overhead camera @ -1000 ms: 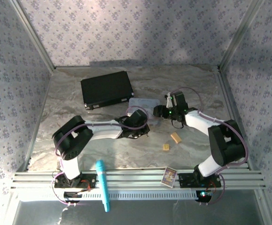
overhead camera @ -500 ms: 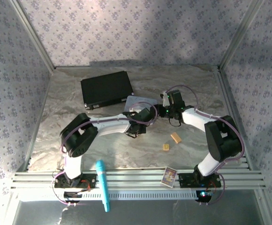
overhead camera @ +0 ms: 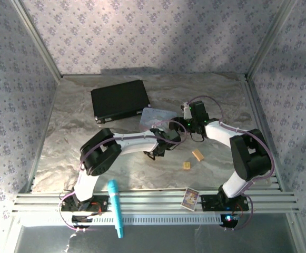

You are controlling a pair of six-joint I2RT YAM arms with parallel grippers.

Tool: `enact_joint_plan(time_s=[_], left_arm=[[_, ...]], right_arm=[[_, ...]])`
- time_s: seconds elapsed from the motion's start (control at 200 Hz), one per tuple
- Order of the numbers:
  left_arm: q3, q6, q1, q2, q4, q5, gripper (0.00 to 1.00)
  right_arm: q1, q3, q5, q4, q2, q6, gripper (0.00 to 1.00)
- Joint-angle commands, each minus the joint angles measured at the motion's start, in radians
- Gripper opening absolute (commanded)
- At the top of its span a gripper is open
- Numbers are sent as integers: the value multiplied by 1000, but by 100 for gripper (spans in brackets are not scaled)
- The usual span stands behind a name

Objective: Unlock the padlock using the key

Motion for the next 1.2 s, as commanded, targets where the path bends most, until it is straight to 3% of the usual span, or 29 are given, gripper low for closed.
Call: enact_joint_plan(time_s=[0.0, 0.125, 0.185, 0.22, 0.34, 0.735, 0.78, 0.92, 1.034, 1.104, 1.149, 1.194], left_arm=[[23, 13, -24, 32, -116, -10, 30], [54, 11, -44, 44, -151, -37, 30], [57, 13, -51, 42, -150, -38, 18], [57, 13, -55, 45, -151, -40, 16], [77, 20, -58, 66, -165, -44, 26], [37, 55, -77, 4, -94, -16, 32], [14, 64, -74, -31, -58, -9, 37], [-61, 105, -59, -169, 65, 29, 75], [-112, 126, -35, -284, 135, 49, 99], [-144, 125, -12, -355, 153, 60, 100], [-175, 126, 8, -402, 170, 73, 100], [-210, 123, 31, -446, 191, 93, 100]], right_arm=[[-20, -36, 113, -141, 66, -19, 61], [-21, -31, 111, -141, 75, -17, 61], [-21, -28, 109, -141, 78, -16, 61], [-20, -27, 107, -141, 79, -17, 61], [-21, -24, 106, -141, 79, -16, 61], [-32, -20, 100, -139, 58, -16, 60], [-35, -13, 99, -143, 45, -21, 60], [-35, 61, 94, -196, 13, -55, 64], [-26, 119, 122, -235, -20, -81, 69], [-13, 134, 174, -239, -63, -90, 75], [-1, 136, 211, -239, -97, -94, 97], [12, 133, 250, -241, -136, -96, 99]])
